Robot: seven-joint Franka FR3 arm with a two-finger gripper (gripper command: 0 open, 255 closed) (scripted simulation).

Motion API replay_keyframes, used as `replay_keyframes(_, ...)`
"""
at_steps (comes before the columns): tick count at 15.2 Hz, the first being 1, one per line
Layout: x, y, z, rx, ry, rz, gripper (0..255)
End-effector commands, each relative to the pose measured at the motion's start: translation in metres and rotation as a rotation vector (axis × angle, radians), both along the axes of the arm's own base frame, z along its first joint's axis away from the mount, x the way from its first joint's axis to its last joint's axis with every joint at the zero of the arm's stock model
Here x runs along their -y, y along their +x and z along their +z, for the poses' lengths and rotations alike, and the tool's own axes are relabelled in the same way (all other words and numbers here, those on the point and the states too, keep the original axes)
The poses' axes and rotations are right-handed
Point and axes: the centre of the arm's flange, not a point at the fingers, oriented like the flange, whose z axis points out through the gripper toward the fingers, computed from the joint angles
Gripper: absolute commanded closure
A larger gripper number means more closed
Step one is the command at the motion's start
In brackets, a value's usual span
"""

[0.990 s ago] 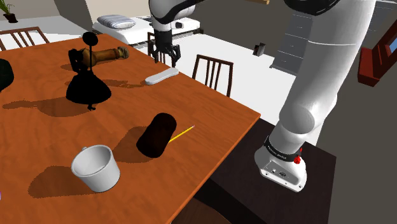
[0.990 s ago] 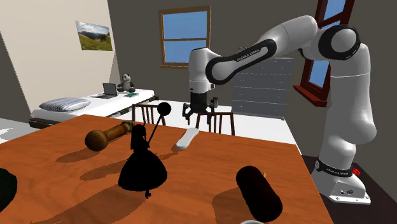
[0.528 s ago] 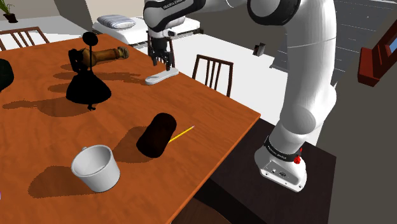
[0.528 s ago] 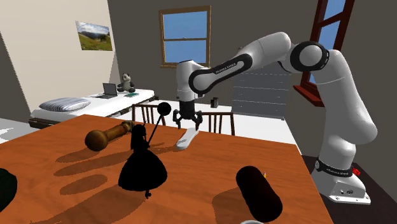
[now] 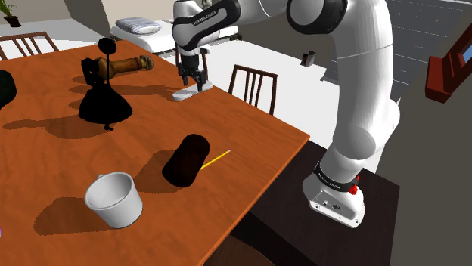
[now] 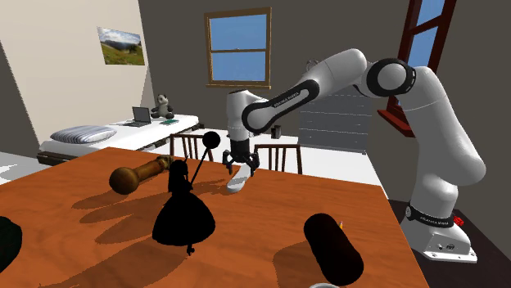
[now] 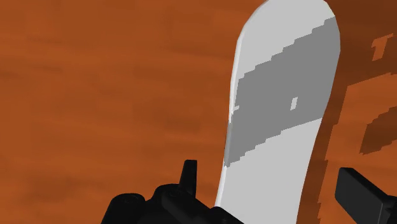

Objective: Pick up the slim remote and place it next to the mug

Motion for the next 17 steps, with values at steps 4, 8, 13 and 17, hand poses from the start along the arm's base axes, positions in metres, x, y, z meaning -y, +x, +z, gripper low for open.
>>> replay_keyframes(4, 0.0001, 0.0002, -0.0046, 0.000, 0.000, 0.000, 0)
replay_keyframes(8, 0.0001, 0.0002, -0.0045, 0.000, 0.000, 0.000, 255)
replay_keyframes(13, 0.0000, 0.0002, -0.0045, 0.000, 0.000, 0.000, 255)
replay_keyframes(17, 0.0001, 0.0002, -0.0046, 0.000, 0.000, 0.000, 255)
